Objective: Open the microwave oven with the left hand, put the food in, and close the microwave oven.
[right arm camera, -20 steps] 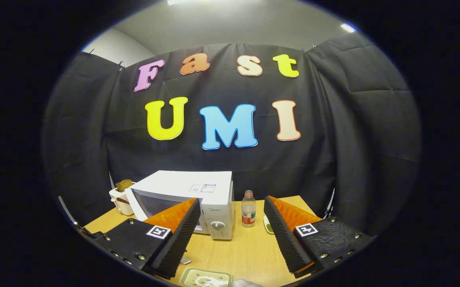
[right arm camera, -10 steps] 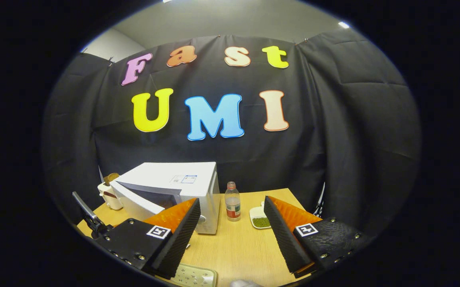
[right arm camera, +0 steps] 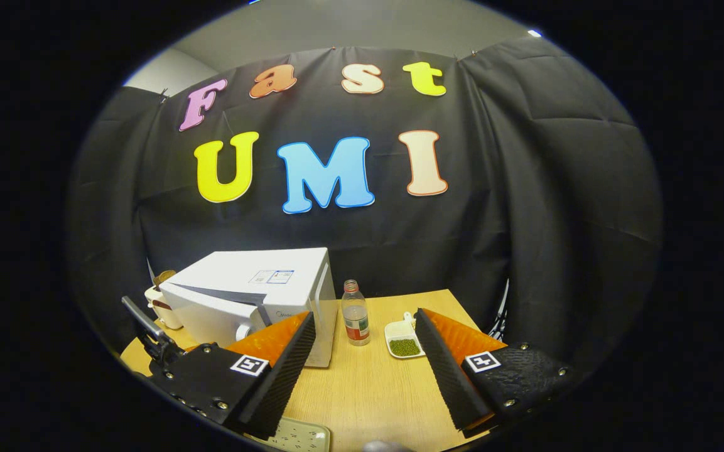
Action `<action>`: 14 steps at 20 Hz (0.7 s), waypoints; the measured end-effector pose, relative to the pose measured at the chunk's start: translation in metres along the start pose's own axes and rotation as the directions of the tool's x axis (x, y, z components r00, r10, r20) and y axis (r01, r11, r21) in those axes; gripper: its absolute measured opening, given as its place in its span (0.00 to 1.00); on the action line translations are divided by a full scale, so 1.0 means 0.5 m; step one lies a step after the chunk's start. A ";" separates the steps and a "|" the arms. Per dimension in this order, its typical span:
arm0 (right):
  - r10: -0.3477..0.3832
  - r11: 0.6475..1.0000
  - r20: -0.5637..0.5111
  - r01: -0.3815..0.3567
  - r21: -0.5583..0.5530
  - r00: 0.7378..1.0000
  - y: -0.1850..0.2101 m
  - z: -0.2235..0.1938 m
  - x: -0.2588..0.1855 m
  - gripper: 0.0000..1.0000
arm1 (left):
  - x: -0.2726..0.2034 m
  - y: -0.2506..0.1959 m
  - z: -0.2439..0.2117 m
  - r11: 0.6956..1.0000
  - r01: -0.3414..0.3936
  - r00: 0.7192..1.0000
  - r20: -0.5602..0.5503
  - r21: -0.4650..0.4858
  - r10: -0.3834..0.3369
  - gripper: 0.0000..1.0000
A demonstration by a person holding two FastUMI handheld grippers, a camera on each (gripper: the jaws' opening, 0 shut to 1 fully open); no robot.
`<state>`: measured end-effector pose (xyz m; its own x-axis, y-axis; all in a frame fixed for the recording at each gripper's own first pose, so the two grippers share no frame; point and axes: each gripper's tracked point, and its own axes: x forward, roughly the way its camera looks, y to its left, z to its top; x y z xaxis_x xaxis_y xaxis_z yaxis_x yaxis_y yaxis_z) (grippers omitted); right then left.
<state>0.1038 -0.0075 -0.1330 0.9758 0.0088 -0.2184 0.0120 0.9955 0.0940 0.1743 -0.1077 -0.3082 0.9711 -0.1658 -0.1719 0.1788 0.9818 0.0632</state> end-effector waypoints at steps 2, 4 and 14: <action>-0.005 1.000 -0.007 0.005 -0.005 1.000 -0.006 -0.004 0.007 0.98 | 0.026 -0.014 0.009 1.000 0.000 1.000 0.010 0.018 0.000 0.95; -0.007 1.000 -0.013 0.007 0.005 1.000 -0.013 -0.005 0.013 0.98 | 0.049 -0.017 0.012 1.000 -0.005 1.000 0.009 0.026 0.005 0.99; -0.004 1.000 -0.021 0.004 -0.002 1.000 -0.013 -0.008 0.036 0.98 | 0.058 -0.026 -0.011 0.999 -0.006 1.000 0.004 -0.046 0.006 0.96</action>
<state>0.1205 -0.0134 -0.1414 0.9711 0.0069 -0.2386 0.0153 0.9957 0.0908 0.1993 -0.1249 -0.3193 0.9728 -0.1601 -0.1674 0.1655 0.9860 0.0189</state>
